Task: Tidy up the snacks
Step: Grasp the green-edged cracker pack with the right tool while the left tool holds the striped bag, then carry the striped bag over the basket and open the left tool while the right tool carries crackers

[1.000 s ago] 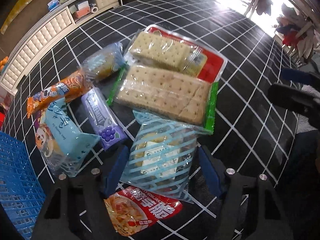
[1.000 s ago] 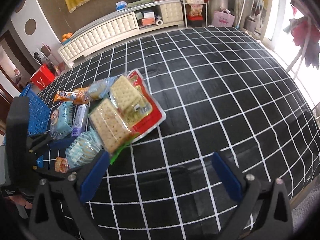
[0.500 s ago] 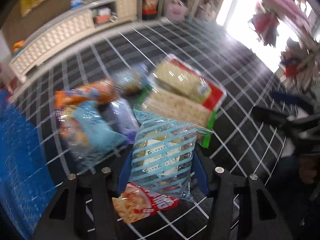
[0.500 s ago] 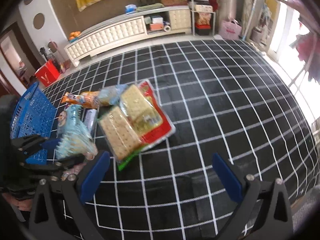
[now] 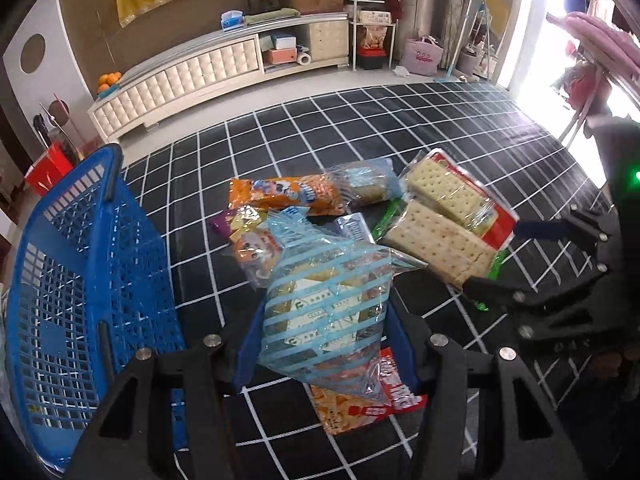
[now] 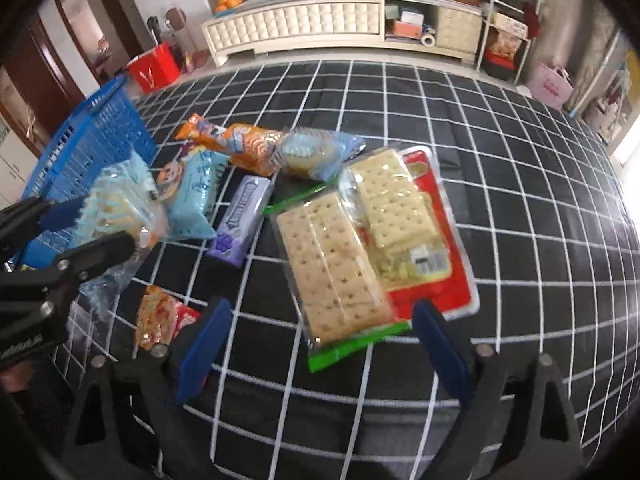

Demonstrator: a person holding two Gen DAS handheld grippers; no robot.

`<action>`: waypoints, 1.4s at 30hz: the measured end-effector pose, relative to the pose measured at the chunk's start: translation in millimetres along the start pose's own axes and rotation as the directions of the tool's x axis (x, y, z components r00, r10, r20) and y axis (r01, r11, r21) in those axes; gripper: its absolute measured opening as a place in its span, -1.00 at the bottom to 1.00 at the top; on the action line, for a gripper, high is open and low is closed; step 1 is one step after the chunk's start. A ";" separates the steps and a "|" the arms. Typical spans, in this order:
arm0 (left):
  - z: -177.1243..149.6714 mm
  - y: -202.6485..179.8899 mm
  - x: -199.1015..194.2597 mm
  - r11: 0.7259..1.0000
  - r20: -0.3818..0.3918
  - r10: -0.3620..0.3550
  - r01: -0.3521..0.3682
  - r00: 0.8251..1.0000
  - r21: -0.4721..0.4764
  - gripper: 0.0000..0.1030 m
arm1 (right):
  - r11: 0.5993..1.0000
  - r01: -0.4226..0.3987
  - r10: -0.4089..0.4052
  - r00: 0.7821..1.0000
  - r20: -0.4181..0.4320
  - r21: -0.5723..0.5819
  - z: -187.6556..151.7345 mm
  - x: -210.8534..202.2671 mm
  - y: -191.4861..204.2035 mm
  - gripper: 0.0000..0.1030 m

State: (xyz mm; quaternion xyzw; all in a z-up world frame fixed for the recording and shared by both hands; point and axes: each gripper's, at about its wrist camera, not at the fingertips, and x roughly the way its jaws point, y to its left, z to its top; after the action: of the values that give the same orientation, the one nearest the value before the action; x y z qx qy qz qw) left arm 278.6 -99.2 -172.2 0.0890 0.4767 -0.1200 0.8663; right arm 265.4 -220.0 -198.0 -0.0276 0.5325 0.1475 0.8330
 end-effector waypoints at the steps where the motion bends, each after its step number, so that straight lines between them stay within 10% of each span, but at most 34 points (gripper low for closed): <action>1: -1.1 -0.9 2.7 1.000 -0.005 -0.001 0.001 1.000 0.002 0.04 | 1.000 0.018 -0.018 1.000 -0.006 -0.013 1.5 4.5 1.2 0.80; 17: -7.4 -2.8 13.0 0.999 -0.026 -0.034 0.034 0.999 -0.016 0.04 | 0.997 0.053 -0.058 0.993 -0.100 -0.057 -12.9 41.1 -0.1 0.19; 42: -45.9 65.5 -160.5 0.994 0.212 0.006 0.017 0.977 -0.104 0.04 | 0.995 -0.001 0.015 0.990 0.141 -0.102 2.9 -114.1 101.1 0.17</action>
State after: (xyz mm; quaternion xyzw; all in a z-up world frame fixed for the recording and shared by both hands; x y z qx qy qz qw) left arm 178.0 -4.5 -57.8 0.0284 0.3875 -0.1059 0.9153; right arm 195.7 -147.5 -83.4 -0.0572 0.4641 0.1794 0.8655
